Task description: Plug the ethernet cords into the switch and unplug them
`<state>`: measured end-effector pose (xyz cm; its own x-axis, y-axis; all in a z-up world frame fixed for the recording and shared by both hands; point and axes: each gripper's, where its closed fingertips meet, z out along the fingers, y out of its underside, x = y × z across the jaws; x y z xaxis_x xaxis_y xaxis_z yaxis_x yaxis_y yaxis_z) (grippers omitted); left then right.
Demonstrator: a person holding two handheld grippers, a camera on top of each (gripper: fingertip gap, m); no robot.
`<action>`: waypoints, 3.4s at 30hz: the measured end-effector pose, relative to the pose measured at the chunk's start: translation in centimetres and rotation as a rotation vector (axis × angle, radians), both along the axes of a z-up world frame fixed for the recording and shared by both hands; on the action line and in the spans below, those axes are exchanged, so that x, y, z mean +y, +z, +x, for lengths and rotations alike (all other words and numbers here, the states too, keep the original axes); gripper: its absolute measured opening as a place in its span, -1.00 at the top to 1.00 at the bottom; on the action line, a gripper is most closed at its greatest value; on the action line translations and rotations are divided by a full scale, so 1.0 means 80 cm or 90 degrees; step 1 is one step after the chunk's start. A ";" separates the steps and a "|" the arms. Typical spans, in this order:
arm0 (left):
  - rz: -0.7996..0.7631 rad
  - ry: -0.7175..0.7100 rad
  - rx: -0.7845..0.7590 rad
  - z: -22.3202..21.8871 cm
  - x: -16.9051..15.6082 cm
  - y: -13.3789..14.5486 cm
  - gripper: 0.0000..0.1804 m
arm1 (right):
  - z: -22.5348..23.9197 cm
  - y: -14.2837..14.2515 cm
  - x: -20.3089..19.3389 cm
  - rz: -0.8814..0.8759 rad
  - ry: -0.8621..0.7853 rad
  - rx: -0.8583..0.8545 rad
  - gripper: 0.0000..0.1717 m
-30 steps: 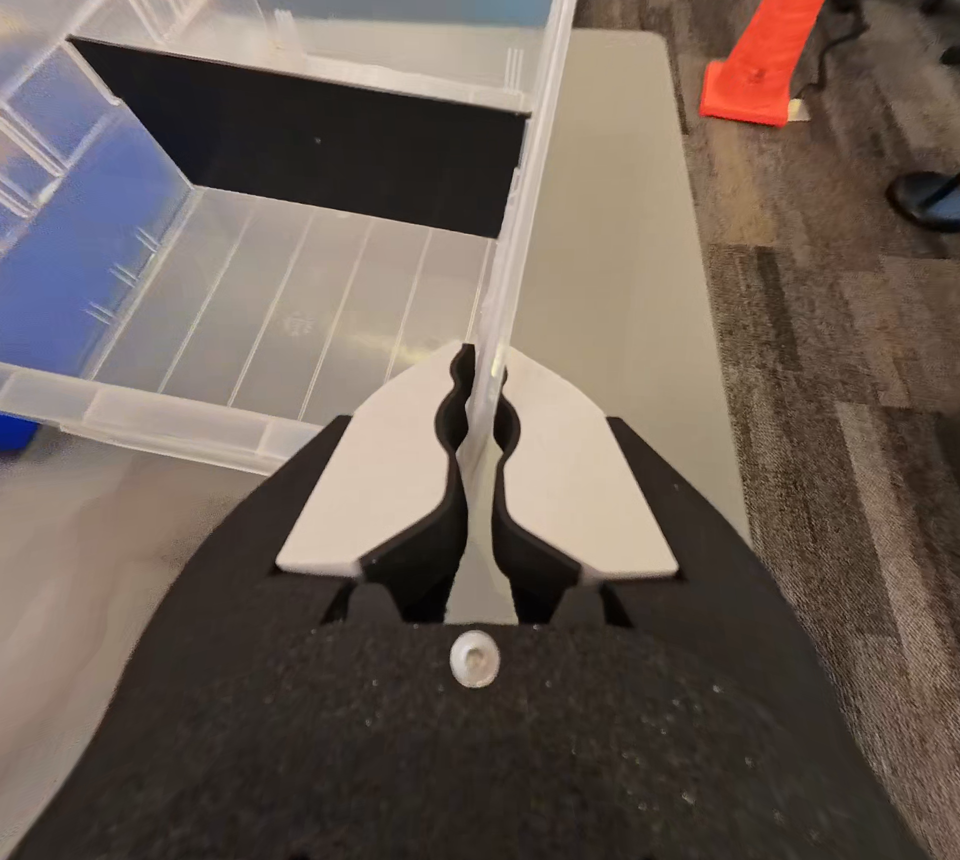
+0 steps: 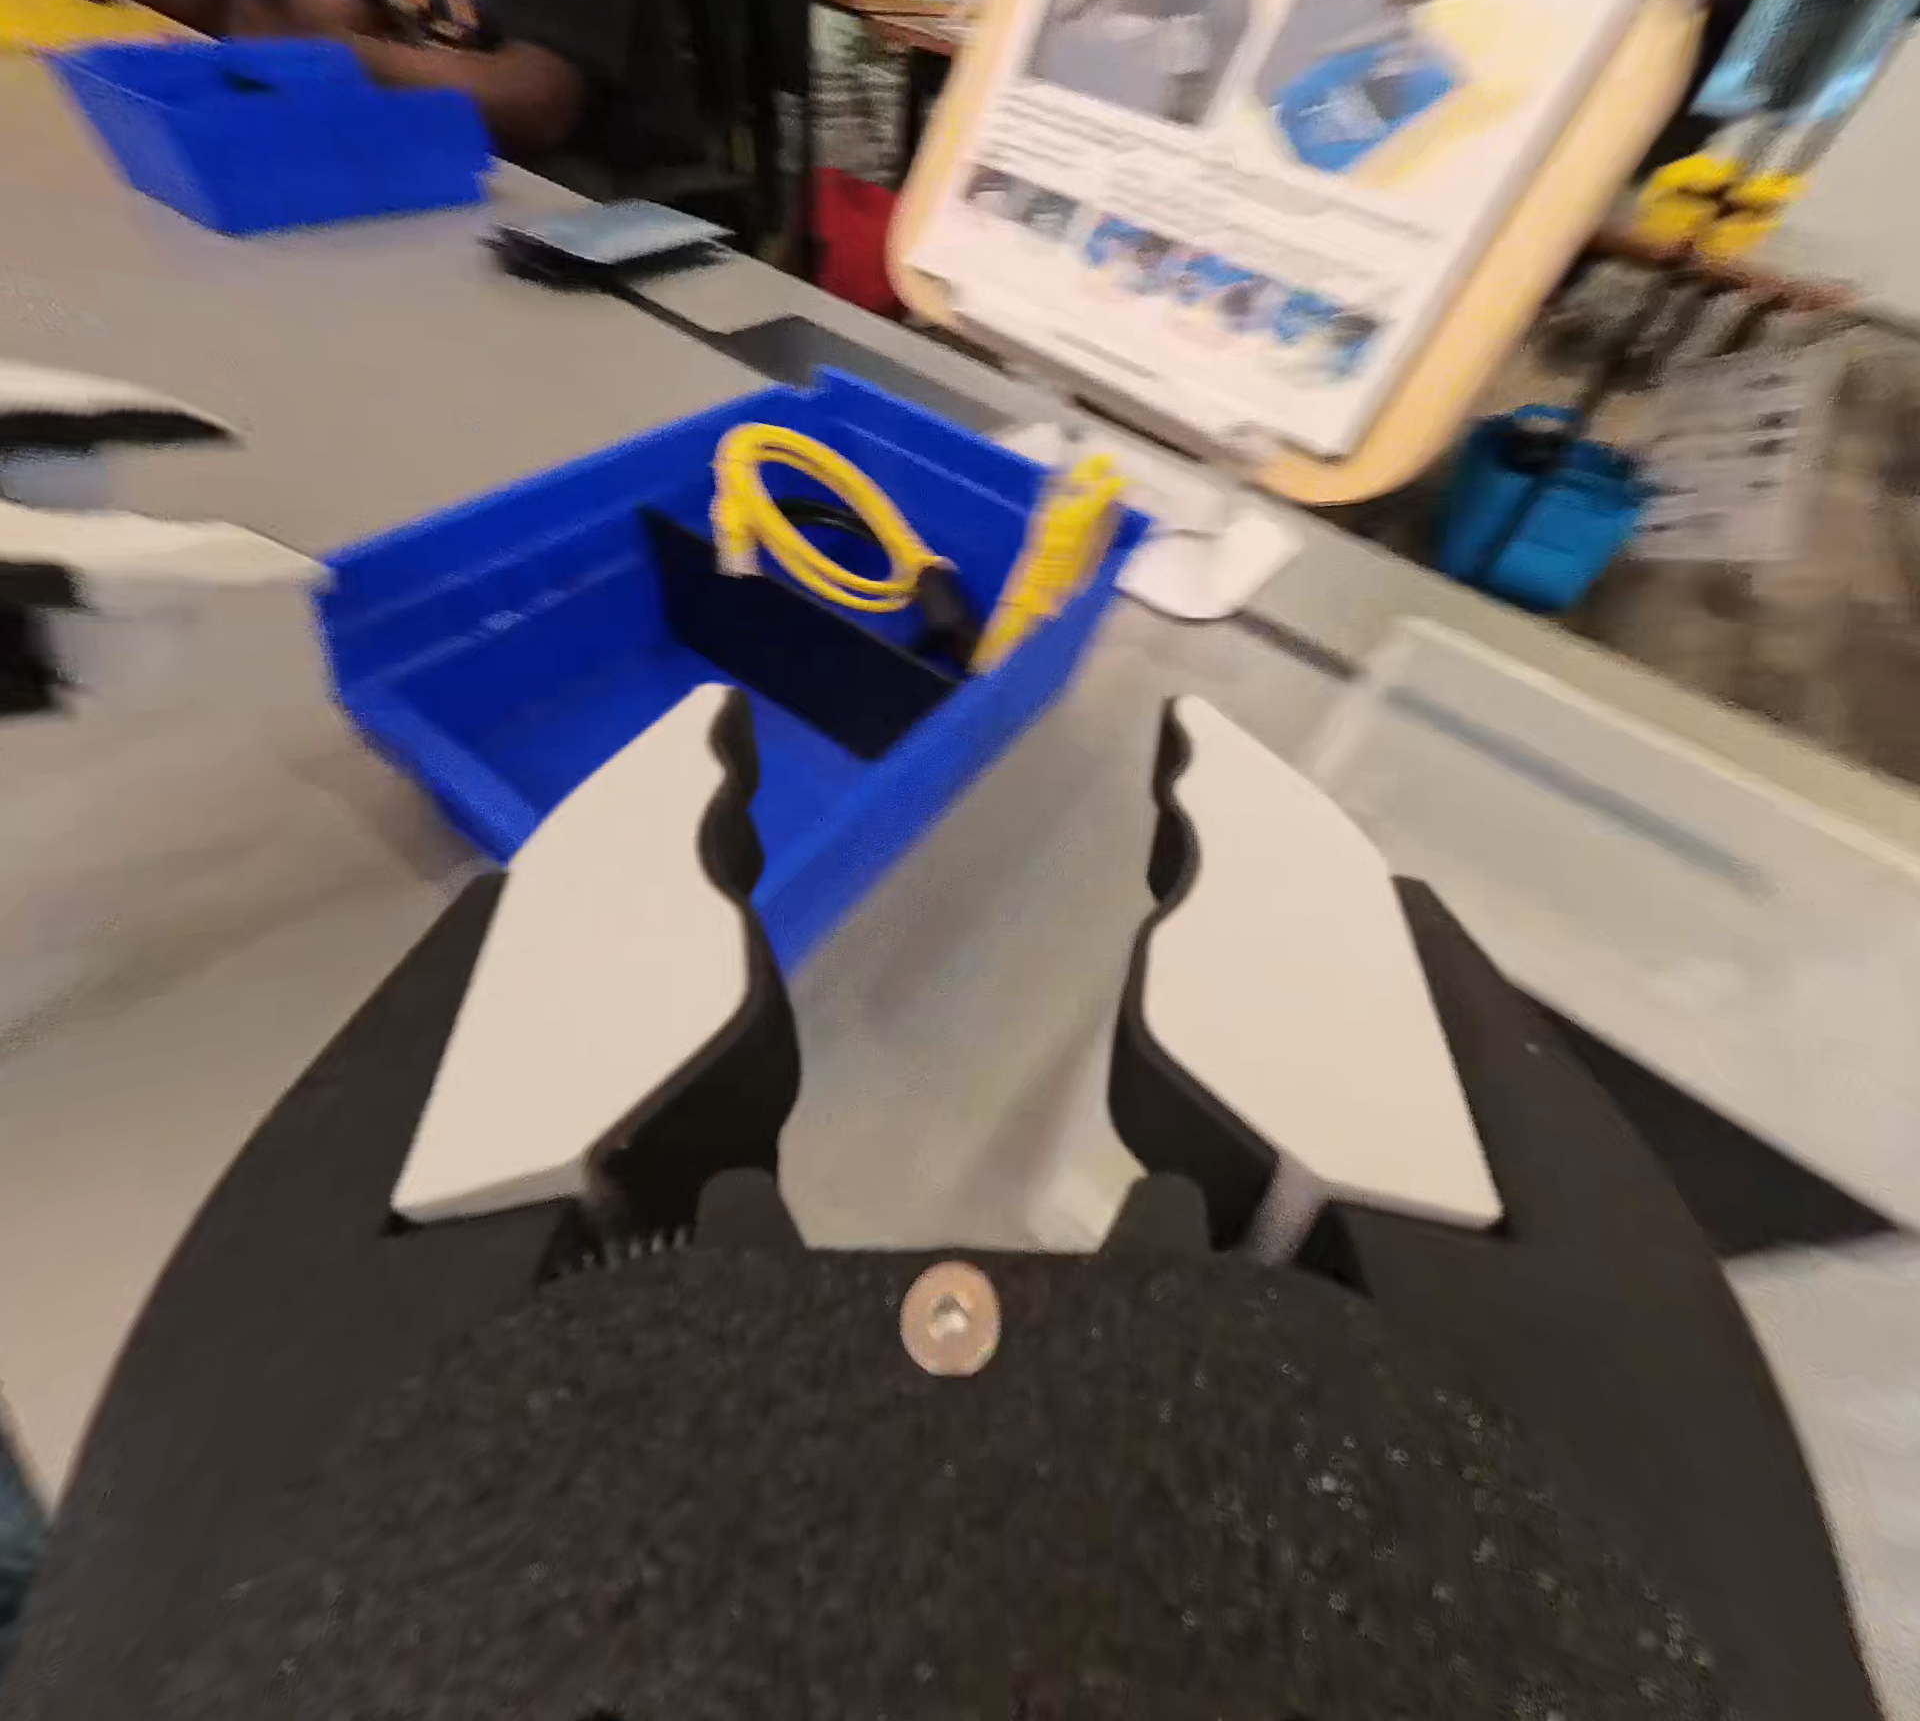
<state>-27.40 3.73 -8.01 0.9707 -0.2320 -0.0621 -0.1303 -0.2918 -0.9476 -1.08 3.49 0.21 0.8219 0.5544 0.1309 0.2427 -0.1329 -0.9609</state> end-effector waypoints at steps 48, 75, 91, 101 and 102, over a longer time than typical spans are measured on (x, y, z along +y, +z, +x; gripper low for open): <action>0.255 0.082 -0.124 -0.297 0.009 0.115 0.70 | -0.243 -0.087 0.030 -0.020 -0.006 -0.033 0.75; -0.002 -0.093 -0.123 -0.144 0.000 -0.019 0.52 | 0.194 -0.136 -0.042 -0.039 -0.339 0.123 0.60; 0.148 -0.255 0.319 -0.129 0.069 0.029 0.33 | 0.152 -0.122 -0.043 -0.056 -0.227 0.120 0.56; 0.010 -0.413 0.629 -0.131 0.237 0.028 0.31 | 0.108 -0.120 -0.047 -0.077 -0.115 0.125 0.47; -0.003 -0.420 0.686 -0.136 0.253 0.021 0.33 | 0.108 -0.118 -0.046 -0.075 -0.111 0.132 0.47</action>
<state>-38.28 23.93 -6.30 0.1274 -0.6543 -0.7455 -0.9556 0.1204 -0.2690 7.56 -0.17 -9.22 0.9084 0.4043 -0.1061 0.0071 -0.2688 -0.9632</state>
